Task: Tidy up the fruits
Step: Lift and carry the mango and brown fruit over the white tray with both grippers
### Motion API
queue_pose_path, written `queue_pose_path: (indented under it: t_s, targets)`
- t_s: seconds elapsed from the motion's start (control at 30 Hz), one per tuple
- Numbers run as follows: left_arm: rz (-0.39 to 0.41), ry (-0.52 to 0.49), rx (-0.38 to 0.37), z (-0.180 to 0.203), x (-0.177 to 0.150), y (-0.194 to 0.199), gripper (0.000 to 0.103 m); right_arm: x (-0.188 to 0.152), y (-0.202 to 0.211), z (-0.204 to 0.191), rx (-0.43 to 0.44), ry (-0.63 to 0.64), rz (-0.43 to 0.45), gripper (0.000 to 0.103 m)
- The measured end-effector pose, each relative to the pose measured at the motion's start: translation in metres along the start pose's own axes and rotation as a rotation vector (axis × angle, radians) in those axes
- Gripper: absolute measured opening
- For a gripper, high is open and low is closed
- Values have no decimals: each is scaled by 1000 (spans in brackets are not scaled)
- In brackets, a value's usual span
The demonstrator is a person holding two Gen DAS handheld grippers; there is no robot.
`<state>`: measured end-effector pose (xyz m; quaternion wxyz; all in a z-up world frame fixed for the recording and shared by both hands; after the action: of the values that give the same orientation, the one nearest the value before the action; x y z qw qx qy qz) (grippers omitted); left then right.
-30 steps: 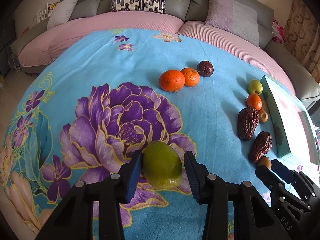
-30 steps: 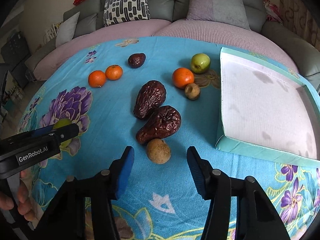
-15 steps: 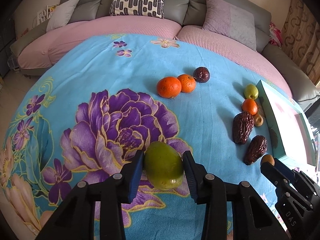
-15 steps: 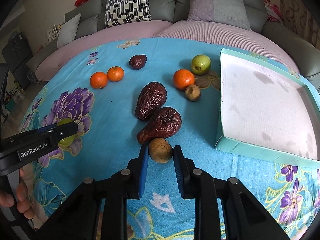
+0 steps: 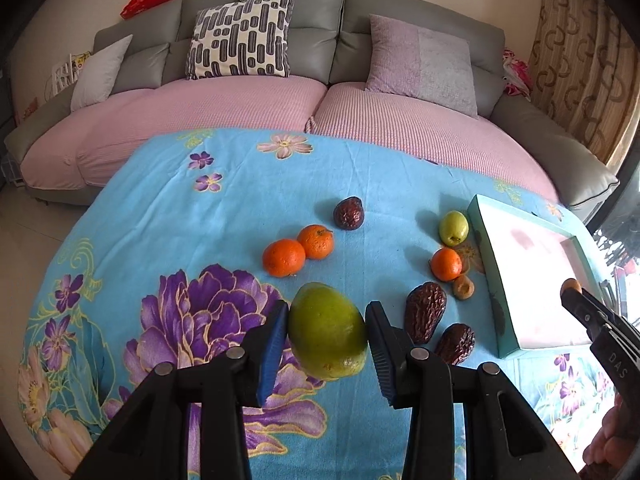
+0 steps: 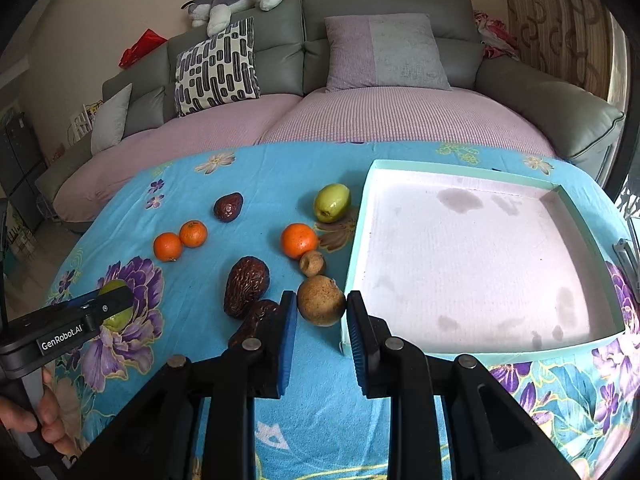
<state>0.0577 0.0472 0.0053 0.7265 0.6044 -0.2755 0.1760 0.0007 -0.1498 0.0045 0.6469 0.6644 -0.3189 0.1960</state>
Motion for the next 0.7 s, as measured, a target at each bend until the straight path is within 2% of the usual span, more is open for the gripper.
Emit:
queue_pose_path:
  t_s: [0.17, 0.37, 0.5, 0.6, 0.7]
  targets:
    - [39, -89, -48, 39, 30, 6, 42, 29, 12, 42, -77, -72, 50, 26]
    - [40, -198, -106, 99, 52, -7, 42, 58, 17, 90, -192, -119, 97, 26]
    - [39, -269, -154, 144, 54, -17, 42, 59, 10, 125, -224, -189, 81, 26]
    - [24, -318, -181, 174, 51, -29, 42, 52, 4, 148, -325, -215, 50, 26]
    - [12, -356, -208, 199, 42, -38, 42, 40, -2, 168, -327, -272, 23, 26]
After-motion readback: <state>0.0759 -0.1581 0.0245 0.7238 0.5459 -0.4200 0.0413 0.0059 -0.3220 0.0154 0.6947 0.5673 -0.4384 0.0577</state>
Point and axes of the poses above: each gripper's, at about its wrist camera, not at the fingertips, and y roughly against the way its jaws point, z to its right, x to its top, the point moved 4 cm from there along -y, roughly the way its jaws point, and after that the axes turned 2 degrees about -z, right-handed, at the moved point
